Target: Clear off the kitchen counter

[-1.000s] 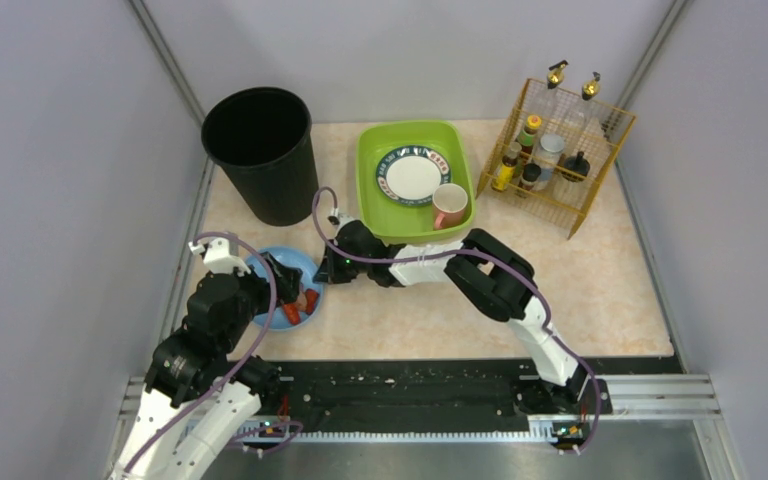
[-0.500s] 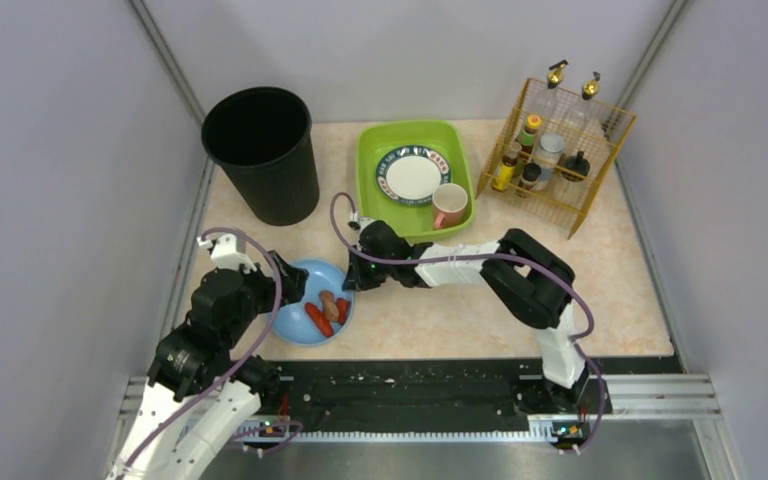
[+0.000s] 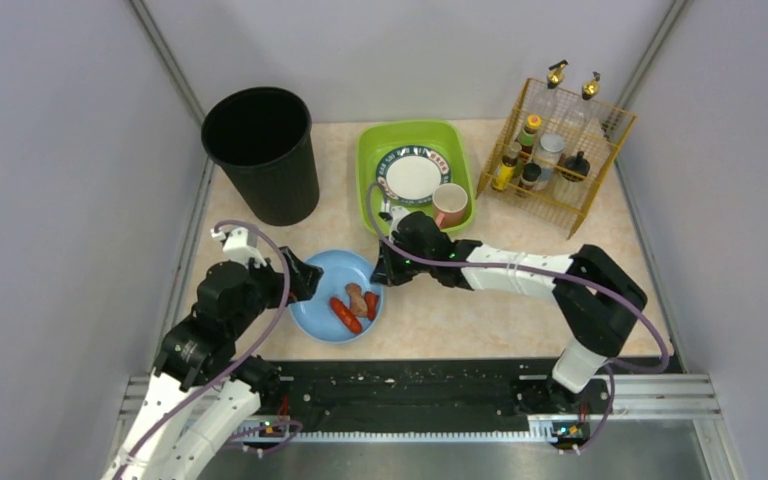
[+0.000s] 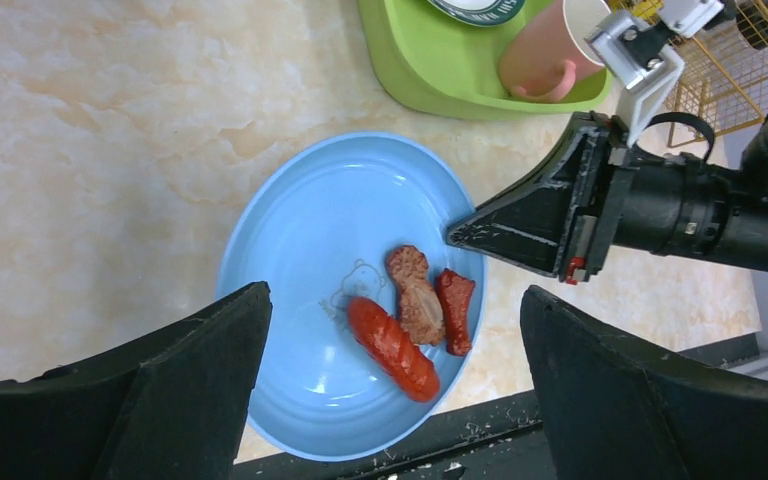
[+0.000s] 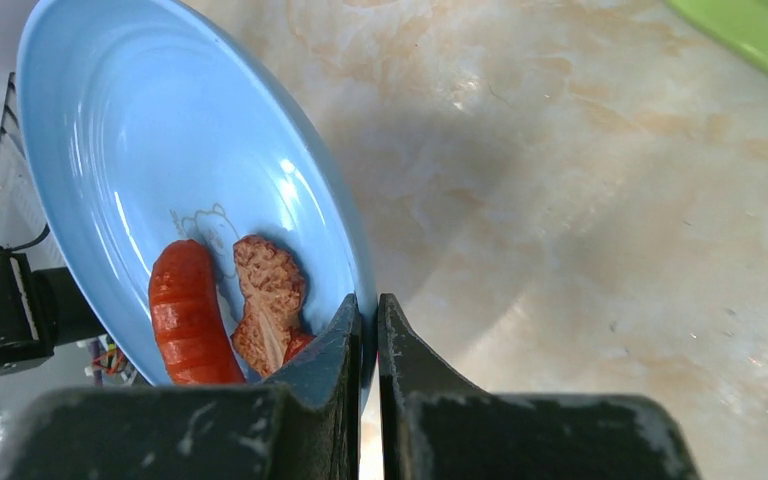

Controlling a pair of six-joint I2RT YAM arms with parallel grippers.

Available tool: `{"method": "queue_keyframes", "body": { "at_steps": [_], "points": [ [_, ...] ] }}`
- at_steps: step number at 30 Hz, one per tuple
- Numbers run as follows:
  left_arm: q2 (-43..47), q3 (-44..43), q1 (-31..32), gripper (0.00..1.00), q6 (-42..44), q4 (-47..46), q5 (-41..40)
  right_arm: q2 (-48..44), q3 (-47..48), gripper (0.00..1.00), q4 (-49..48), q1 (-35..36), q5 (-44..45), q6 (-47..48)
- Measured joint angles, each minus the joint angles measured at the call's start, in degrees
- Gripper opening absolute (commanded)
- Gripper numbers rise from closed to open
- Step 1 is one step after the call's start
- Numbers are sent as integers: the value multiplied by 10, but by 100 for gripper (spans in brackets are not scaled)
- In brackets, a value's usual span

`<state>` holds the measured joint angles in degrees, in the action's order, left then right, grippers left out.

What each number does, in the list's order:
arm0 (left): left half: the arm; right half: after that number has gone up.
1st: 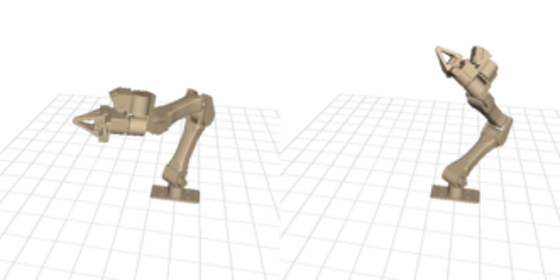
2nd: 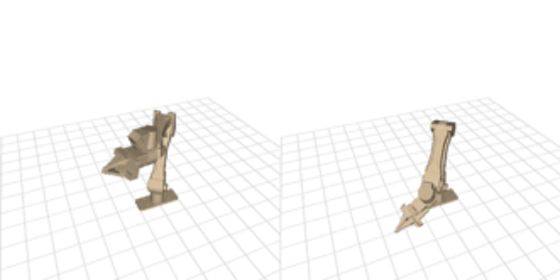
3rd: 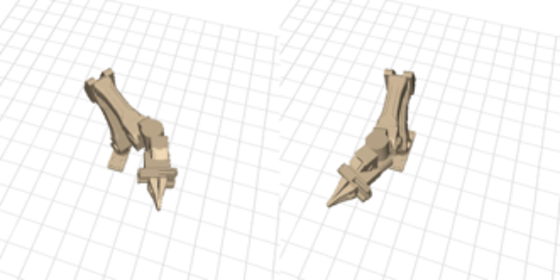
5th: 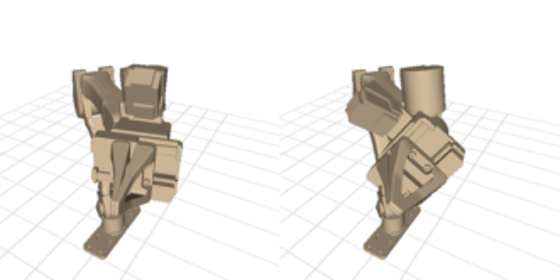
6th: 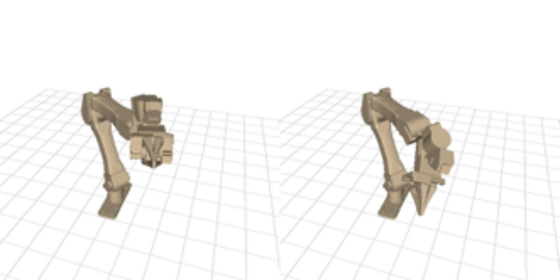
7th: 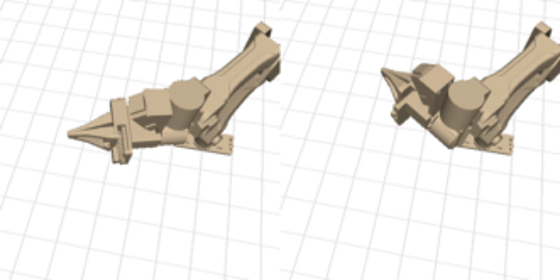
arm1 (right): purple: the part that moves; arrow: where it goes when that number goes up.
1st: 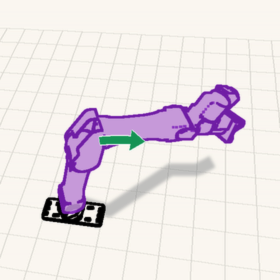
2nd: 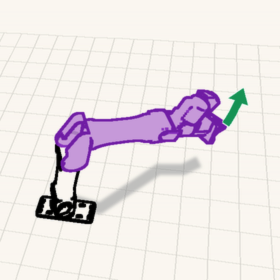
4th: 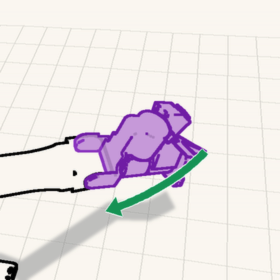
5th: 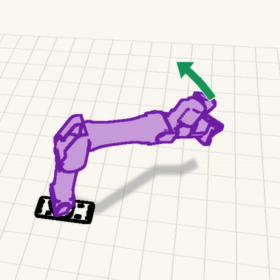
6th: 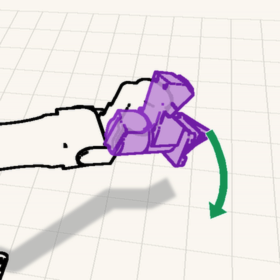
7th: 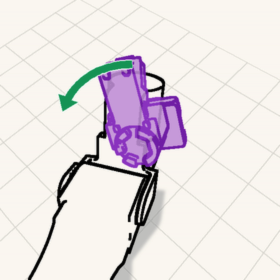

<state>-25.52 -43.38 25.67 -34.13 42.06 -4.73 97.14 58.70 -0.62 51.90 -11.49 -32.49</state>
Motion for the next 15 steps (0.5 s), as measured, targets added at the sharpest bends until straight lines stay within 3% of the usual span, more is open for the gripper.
{"method": "queue_keyframes", "body": {
  "at_steps": [15],
  "points": [
    [-37, 48, 0, 89, -4, -51, 78, -131, -40, 0, 82, -59, -34, 46]
  ]
}}
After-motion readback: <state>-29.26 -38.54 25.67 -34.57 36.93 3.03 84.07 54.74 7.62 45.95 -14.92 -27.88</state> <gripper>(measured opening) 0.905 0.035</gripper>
